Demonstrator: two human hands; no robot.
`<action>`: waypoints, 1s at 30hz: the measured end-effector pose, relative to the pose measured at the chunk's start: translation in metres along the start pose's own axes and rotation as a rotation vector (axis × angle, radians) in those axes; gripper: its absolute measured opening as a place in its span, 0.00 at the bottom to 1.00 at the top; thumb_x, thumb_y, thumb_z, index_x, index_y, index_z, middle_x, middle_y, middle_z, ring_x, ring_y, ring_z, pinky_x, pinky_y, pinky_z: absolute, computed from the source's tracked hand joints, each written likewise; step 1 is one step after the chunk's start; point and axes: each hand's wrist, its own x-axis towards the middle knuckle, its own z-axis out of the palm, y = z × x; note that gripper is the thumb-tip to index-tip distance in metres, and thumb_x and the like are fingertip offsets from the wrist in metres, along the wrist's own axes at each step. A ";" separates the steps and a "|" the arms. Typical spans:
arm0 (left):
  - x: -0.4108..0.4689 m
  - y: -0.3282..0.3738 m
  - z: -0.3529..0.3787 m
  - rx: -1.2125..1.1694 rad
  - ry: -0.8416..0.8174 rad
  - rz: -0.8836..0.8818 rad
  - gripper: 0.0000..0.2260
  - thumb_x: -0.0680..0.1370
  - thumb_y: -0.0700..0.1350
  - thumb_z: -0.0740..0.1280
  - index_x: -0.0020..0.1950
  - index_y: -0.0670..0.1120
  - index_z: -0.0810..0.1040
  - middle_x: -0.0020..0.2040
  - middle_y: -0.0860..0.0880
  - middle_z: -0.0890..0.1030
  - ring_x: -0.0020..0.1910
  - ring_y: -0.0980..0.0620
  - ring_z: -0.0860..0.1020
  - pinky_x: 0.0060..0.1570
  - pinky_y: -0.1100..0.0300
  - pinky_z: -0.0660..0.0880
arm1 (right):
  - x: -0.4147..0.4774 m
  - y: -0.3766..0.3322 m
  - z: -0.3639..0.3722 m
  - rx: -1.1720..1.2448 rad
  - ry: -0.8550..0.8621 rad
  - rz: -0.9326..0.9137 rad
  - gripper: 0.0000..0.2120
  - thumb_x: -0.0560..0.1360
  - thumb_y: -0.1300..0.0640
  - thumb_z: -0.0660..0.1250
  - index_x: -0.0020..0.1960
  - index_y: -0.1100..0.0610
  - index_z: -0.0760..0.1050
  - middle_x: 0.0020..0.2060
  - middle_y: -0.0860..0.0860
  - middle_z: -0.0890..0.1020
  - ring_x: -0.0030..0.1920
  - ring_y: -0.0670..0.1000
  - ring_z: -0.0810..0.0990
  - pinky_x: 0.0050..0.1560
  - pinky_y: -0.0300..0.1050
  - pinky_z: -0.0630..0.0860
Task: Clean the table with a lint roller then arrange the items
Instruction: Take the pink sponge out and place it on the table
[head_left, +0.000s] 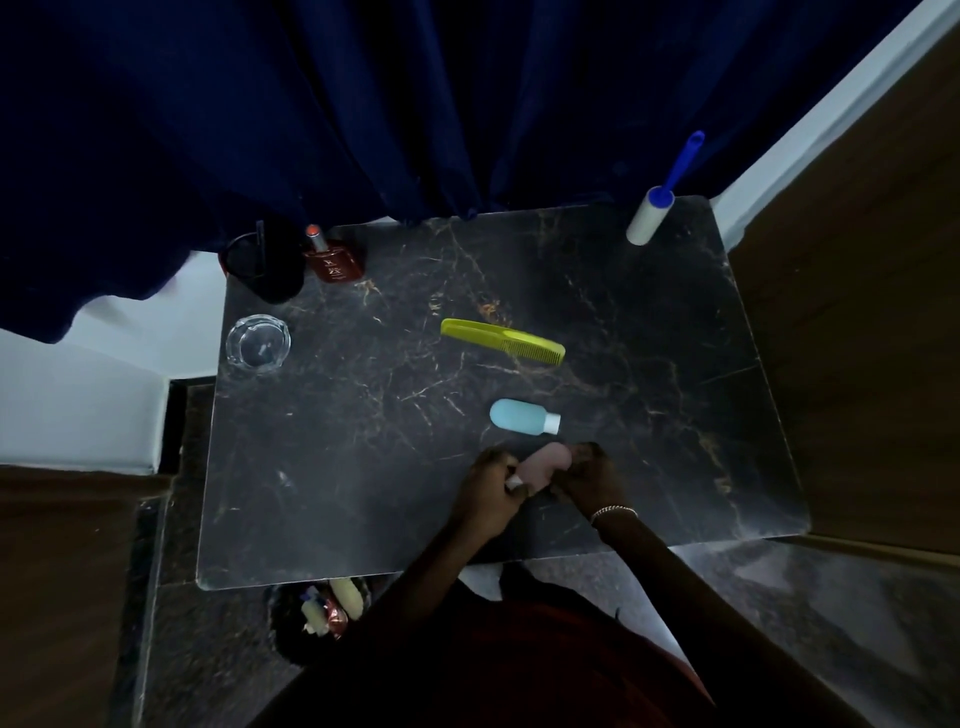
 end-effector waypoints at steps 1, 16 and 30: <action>-0.003 -0.003 -0.004 -0.036 0.001 -0.008 0.14 0.75 0.46 0.75 0.59 0.45 0.80 0.57 0.46 0.81 0.54 0.49 0.81 0.55 0.54 0.78 | -0.002 -0.003 0.001 0.070 -0.005 -0.001 0.17 0.69 0.74 0.72 0.55 0.70 0.72 0.44 0.63 0.80 0.37 0.51 0.78 0.31 0.29 0.75; -0.018 -0.053 -0.139 -0.337 0.218 -0.040 0.16 0.73 0.42 0.78 0.58 0.48 0.80 0.48 0.48 0.84 0.47 0.48 0.83 0.50 0.52 0.80 | -0.013 -0.108 0.102 0.176 -0.250 -0.161 0.18 0.63 0.53 0.79 0.49 0.59 0.83 0.40 0.60 0.86 0.39 0.59 0.84 0.45 0.55 0.81; 0.078 -0.096 -0.243 -0.241 0.403 0.042 0.13 0.76 0.44 0.73 0.60 0.53 0.80 0.52 0.46 0.87 0.50 0.45 0.85 0.53 0.46 0.82 | 0.069 -0.219 0.198 -0.040 -0.073 -0.509 0.09 0.70 0.65 0.73 0.48 0.56 0.80 0.45 0.53 0.85 0.47 0.52 0.82 0.50 0.47 0.78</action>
